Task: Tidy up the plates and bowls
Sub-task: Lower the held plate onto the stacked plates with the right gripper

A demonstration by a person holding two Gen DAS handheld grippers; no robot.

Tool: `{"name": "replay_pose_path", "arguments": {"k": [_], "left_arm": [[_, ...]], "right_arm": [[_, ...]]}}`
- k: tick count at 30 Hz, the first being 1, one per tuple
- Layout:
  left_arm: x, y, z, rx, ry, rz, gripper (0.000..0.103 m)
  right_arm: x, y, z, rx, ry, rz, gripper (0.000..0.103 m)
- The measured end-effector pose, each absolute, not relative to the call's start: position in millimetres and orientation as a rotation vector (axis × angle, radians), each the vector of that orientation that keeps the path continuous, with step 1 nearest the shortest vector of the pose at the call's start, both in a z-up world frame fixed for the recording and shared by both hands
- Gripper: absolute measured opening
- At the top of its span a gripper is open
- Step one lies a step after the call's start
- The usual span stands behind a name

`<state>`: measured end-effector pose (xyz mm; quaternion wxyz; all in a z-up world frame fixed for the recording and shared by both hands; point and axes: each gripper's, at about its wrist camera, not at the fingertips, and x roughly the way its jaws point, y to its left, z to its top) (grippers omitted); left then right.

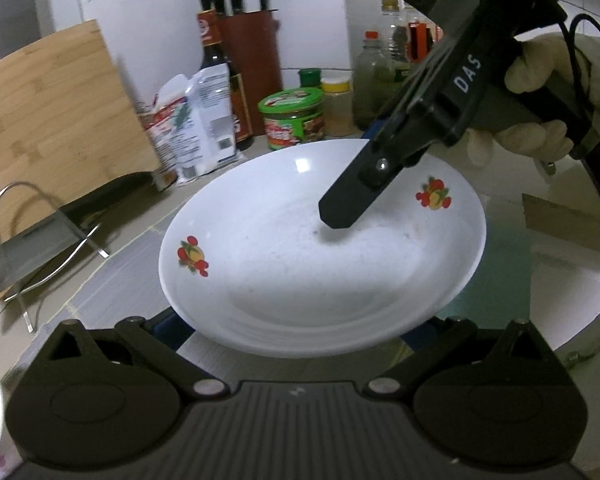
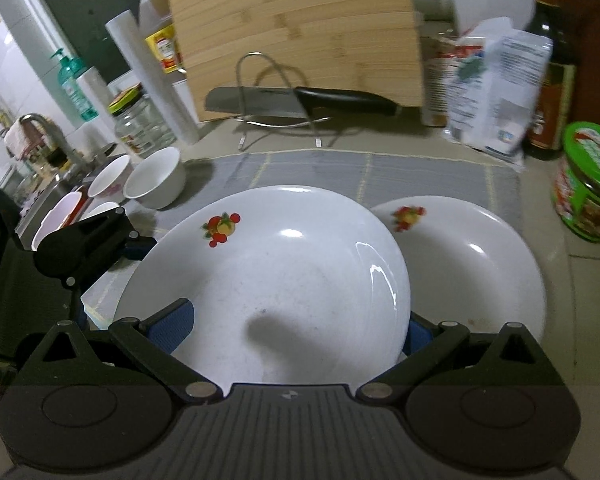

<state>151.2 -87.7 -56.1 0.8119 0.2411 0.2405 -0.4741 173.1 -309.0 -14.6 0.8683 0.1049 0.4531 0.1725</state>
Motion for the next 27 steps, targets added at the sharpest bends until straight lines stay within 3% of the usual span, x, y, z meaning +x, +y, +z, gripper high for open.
{"name": "replay_pose_path", "arguments": {"k": [27], "left_arm": [[167,-154,-73,0.535,0.559,-1.060,0.102]], "right_arm": [[170,-369,-34,0.233,0.976,0.285,0.103]]}}
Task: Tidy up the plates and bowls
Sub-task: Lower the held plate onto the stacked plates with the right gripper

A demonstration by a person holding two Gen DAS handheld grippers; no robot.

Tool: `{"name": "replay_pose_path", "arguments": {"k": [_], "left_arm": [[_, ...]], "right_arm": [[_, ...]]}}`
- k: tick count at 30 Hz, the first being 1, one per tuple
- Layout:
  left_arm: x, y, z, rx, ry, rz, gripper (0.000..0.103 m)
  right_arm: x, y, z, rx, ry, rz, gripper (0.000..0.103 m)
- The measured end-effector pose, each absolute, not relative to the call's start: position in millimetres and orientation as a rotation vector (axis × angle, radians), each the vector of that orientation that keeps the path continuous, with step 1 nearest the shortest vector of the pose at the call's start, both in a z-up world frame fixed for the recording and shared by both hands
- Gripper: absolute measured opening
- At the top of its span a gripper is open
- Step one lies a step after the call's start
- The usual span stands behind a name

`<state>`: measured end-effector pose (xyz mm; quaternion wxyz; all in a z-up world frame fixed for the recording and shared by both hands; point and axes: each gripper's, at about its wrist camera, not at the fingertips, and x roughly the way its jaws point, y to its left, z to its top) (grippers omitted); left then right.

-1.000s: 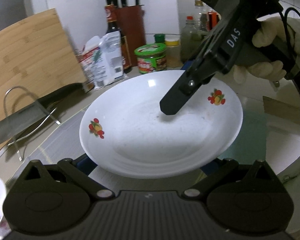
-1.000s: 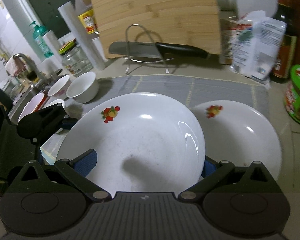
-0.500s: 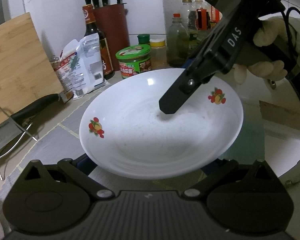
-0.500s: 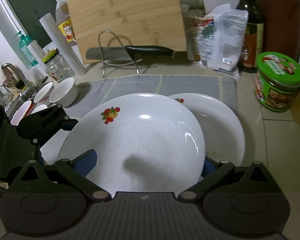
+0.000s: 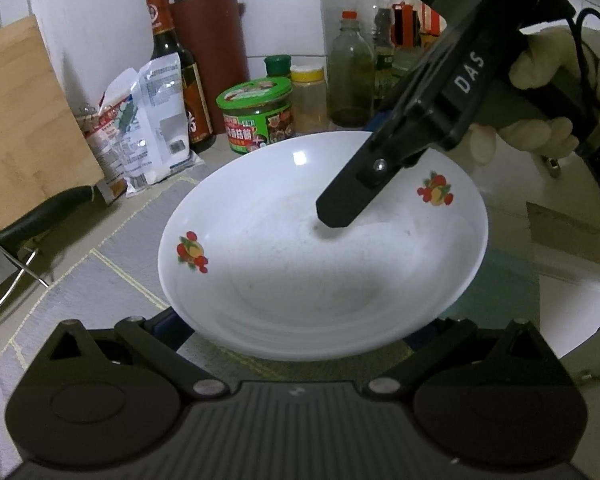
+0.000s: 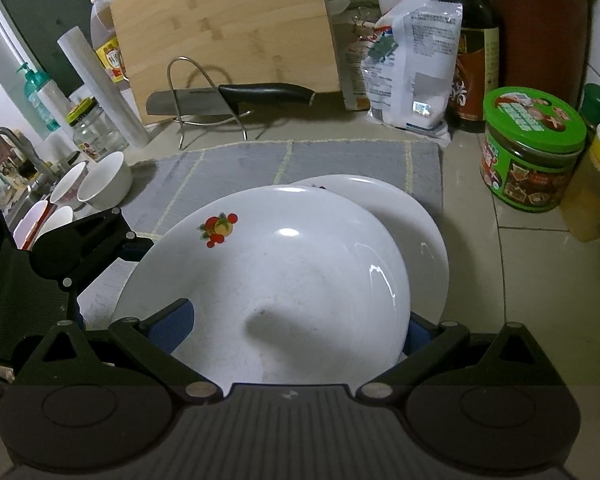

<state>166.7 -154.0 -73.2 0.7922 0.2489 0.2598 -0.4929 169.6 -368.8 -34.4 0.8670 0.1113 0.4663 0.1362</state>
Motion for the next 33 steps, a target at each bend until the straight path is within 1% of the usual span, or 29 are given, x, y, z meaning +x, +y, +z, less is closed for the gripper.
{"name": "replay_pose_path", "arguments": {"k": [33], "left_arm": [[187,-166,-81,0.574,0.616,-1.037,0.102]], "right_arm": [[185,-381,-50,0.247,1.006,0.272,0.103]]}}
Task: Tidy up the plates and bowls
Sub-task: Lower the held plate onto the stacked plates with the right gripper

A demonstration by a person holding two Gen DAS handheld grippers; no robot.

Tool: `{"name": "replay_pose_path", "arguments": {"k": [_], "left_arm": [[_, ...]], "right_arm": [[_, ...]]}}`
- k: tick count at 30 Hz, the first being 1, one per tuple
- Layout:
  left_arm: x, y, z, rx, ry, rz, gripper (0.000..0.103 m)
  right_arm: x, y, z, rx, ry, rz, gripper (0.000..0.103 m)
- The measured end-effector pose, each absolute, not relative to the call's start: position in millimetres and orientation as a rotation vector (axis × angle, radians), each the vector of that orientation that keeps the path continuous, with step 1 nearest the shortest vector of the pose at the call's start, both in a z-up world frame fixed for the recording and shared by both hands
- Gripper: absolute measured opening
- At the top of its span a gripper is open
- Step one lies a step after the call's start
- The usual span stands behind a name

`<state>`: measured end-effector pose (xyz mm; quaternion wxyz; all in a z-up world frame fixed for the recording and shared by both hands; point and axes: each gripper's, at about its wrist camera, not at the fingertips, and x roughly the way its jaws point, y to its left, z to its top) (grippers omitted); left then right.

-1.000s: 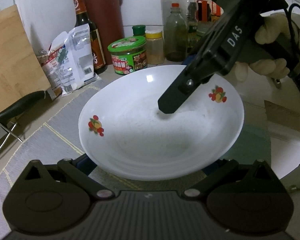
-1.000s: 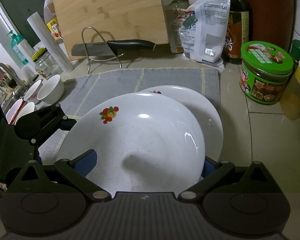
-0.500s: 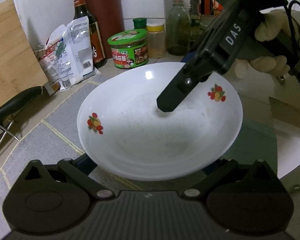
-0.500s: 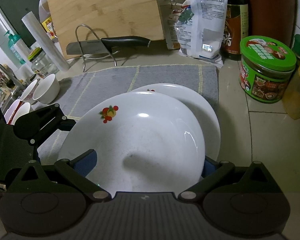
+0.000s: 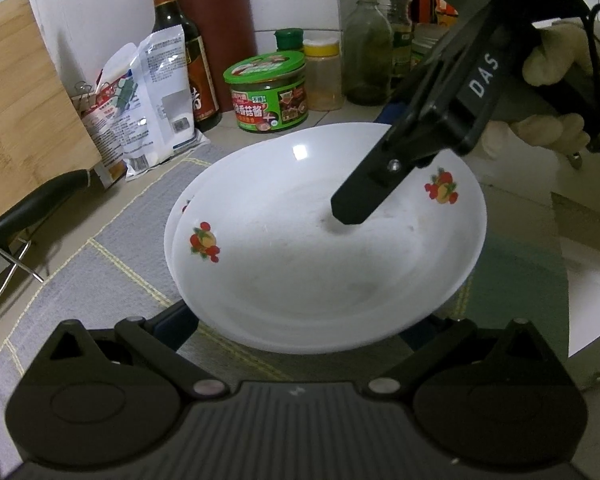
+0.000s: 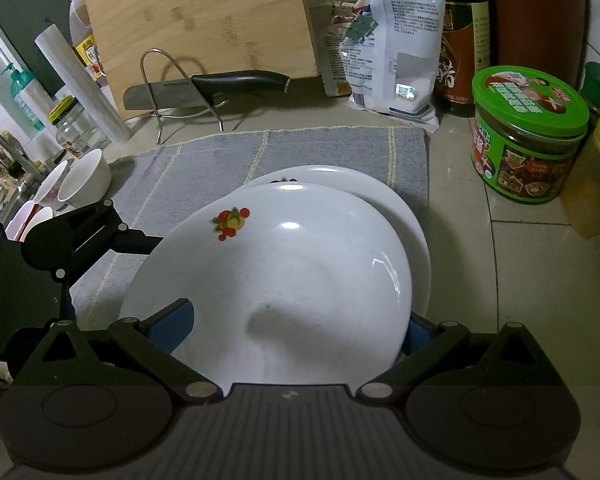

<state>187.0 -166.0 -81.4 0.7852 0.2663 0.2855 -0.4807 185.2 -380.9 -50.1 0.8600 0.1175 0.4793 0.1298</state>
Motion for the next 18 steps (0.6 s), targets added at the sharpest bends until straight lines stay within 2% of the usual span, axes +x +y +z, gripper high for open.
{"name": "replay_pose_path", "arguments": {"k": [18], "left_arm": [[191,-178,-79,0.624,0.685,-1.015,0.102]], "right_arm": [[185,-380,-48,0.257,1.015,0.260,0.103]]}}
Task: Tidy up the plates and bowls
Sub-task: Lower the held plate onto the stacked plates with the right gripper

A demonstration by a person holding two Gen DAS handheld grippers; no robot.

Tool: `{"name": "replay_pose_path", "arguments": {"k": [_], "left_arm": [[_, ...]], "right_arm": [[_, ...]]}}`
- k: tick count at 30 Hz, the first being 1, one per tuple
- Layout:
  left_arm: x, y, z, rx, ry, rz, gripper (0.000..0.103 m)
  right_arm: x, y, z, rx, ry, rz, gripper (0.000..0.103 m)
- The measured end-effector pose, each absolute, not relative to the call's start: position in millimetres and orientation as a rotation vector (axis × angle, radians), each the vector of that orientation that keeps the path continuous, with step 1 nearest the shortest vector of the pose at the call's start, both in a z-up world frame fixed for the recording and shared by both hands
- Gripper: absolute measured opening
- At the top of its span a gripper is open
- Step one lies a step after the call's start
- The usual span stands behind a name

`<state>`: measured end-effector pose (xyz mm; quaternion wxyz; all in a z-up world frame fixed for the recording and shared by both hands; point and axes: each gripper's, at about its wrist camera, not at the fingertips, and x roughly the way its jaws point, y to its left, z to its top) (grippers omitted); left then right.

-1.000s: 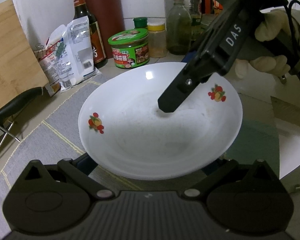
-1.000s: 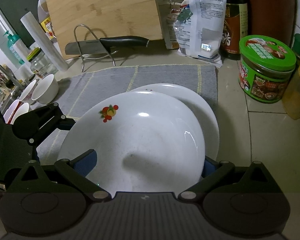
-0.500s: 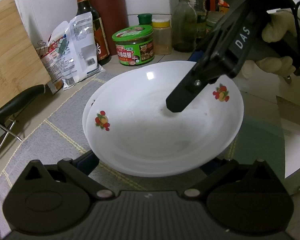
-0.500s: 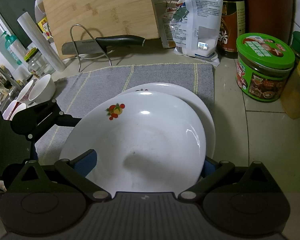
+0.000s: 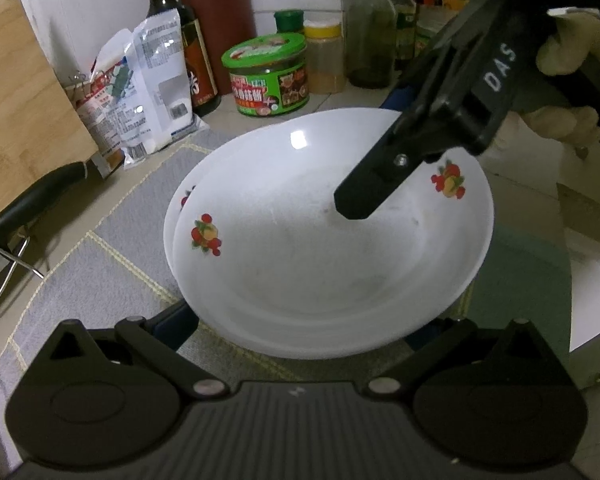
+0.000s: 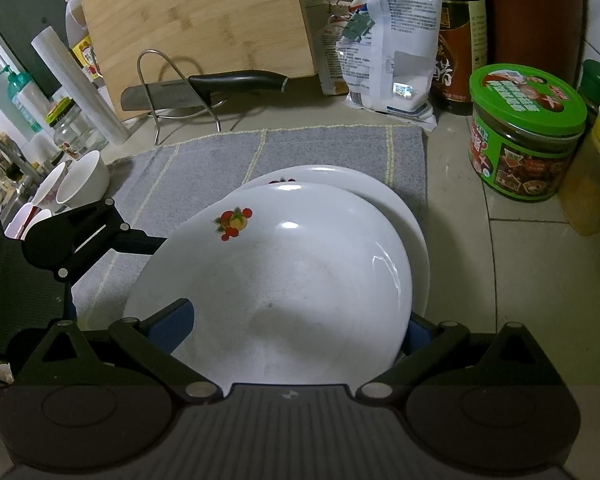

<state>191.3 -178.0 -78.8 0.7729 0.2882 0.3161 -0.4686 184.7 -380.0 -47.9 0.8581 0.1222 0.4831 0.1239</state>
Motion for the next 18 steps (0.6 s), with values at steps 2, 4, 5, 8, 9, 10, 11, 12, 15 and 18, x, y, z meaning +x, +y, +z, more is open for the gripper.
{"name": "replay_pose_path", "arguments": {"k": [2,4,5,8,9,10,11,12,15,18], "left_arm": [[191.5,-179.2,-78.6,0.635,0.691,-1.015,0.102],[192.1,-179.9,-78.1,0.642,0.698,-1.015,0.102],[192.2,-180.6,-77.6,0.645,0.705,-1.014,0.102],[192.7,-184.1,-76.2,0.657,0.725,-1.004,0.102],[192.7,-185.1,-75.9,0.661,0.731,-1.001,0.102],[192.9,-186.0,-75.6,0.663,0.738,-0.998,0.102],[193.2,-186.9,-75.1,0.665,0.745,-0.995,0.102],[193.5,-187.4,-74.7,0.666,0.752,-0.993,0.102],[193.9,-188.3,-74.1,0.666,0.768,-0.985,0.102],[194.1,-188.3,-74.0,0.663,0.778,-0.979,0.102]], "right_arm": [[184.3,-380.7,-47.6,0.263,1.014,0.260,0.103],[184.0,-381.2,-47.4,0.268,1.012,0.259,0.103],[183.9,-381.2,-47.2,0.270,1.012,0.258,0.103],[183.9,-381.6,-46.8,0.275,1.012,0.254,0.103],[183.6,-381.5,-46.4,0.276,1.012,0.253,0.103],[183.7,-381.6,-46.4,0.278,1.012,0.252,0.103],[183.4,-381.8,-46.3,0.279,1.012,0.252,0.103],[183.6,-381.8,-46.3,0.279,1.013,0.251,0.103],[184.5,-381.8,-46.0,0.278,1.016,0.248,0.103],[184.9,-381.5,-45.8,0.276,1.017,0.249,0.103]]}}
